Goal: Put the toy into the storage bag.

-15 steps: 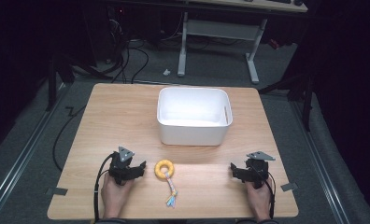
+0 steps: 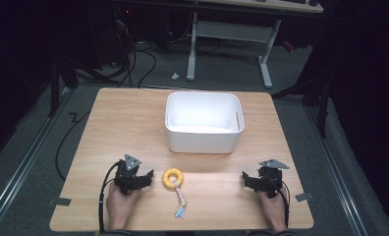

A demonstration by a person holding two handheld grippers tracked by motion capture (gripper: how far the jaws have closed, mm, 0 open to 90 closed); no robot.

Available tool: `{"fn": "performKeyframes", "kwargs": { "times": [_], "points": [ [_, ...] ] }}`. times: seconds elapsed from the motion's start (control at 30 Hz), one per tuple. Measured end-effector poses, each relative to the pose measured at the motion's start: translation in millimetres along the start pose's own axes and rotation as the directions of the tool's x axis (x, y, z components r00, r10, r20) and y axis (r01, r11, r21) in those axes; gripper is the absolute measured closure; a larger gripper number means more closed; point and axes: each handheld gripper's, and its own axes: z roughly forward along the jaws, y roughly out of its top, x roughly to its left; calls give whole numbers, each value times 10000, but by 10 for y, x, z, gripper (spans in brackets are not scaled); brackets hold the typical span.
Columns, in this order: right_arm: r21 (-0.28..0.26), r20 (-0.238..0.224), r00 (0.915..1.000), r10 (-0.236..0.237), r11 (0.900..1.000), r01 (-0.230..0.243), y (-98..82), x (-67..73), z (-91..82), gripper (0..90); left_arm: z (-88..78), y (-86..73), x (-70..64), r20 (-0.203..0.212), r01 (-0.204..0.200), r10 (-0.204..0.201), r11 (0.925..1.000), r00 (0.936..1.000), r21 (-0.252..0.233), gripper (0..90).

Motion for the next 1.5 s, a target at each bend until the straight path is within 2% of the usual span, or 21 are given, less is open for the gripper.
{"fn": "performKeyframes", "kwargs": {
  "times": [0.07, 0.37, 0.57, 0.77, 1.2, 1.4, 1.5],
  "points": [
    [3, -146, 9998, -145, 9999, 145, 5, -16, 5, 115, 1, 0, 1, 16, 6, -6, 10000, 10000, -2, 260],
    [-4, -64, 9999, -113, 9999, 113, 4, 4, 3, 127, 9, 3, 16, 38, -15, 15, 9999, 10000, 115, 184],
    [-41, -102, 9998, -154, 9999, 153, 1, 7, -2, 140, 9, 3, 17, 45, -33, 33, 9999, 10000, 122, 186],
    [-70, -92, 9999, -129, 9999, 128, -3, 13, -3, 145, -18, 27, 58, 46, -9, 8, 9995, 10000, 319, 245],
    [-91, -108, 9998, -165, 9998, 164, -5, 14, -5, 149, -167, 64, 94, 475, 164, -168, 9998, 9987, 70, 252],
    [-75, -143, 9997, -201, 9998, 200, -5, 16, -7, 151, -265, 97, 88, 557, 9, -8, 10000, 9984, -14, 251],
    [-76, -155, 9996, -221, 9997, 220, -5, 17, -7, 154, -305, 131, 49, 545, -322, 319, 9995, 9980, 52, 253]
  ]
}}
